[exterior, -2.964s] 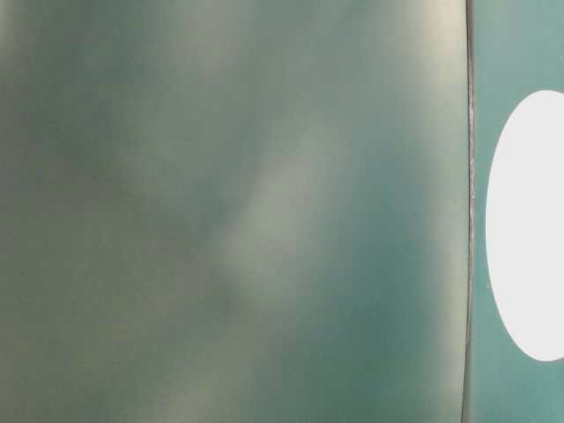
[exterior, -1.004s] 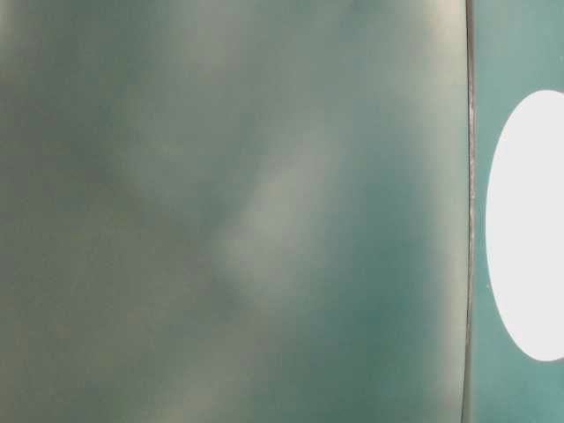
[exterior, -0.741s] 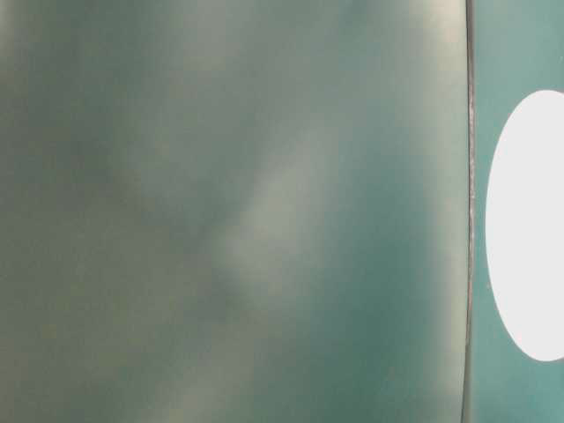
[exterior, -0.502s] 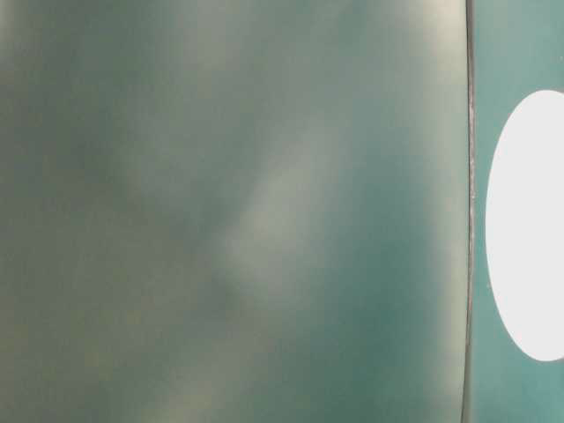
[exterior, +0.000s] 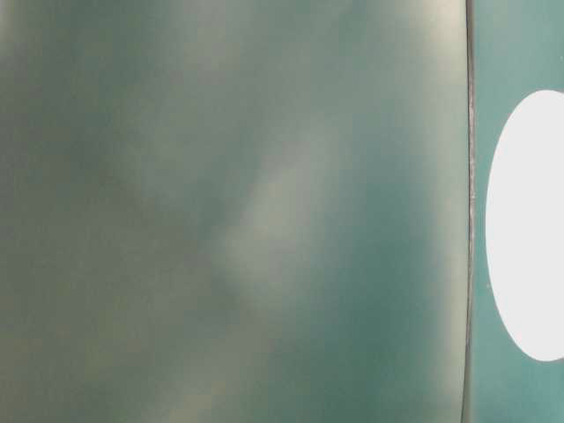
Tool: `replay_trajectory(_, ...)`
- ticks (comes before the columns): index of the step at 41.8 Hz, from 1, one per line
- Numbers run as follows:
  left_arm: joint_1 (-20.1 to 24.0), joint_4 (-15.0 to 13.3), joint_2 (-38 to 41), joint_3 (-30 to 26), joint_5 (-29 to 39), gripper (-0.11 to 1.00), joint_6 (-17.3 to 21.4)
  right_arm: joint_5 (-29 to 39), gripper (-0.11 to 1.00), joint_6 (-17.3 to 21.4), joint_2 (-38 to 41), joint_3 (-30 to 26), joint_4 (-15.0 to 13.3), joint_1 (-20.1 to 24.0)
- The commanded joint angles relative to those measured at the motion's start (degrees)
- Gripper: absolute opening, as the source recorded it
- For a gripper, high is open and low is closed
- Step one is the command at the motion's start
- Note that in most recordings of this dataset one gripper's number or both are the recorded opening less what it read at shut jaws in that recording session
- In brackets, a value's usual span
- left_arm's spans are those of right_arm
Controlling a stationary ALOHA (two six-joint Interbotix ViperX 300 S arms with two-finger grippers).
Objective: Grip the spoon and scoop the red block from the bowl with right arm.
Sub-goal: 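Close the right gripper on the pink spoon handle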
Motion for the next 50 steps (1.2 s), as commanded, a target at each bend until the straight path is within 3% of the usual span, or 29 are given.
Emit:
replay_trajectory(1, 0.26, 0.09, 0.44, -1.32, -0.26, 0.0, -0.09, -0.97, 0.56, -0.09, 0.0, -0.09, -0.26, 0.7)
replay_trajectory(23, 0.26, 0.18, 0.44, -1.32, -0.18, 0.0, -0.09, -4.22, 0.56, -0.09, 3.25, -0.62, -0.26, 0.97)
replay_trajectory(36, 0.26, 0.18, 0.44, -1.23, -0.26, 0.0, -0.09, -5.36, 0.48, -0.09, 3.16, -0.44, -0.26, 0.97)
replay_trajectory(50, 0.26, 0.18, 0.44, -1.32, -0.18, 0.0, -0.09, -5.54, 0.48, -0.09, 3.16, -0.18, -0.09, 0.97)
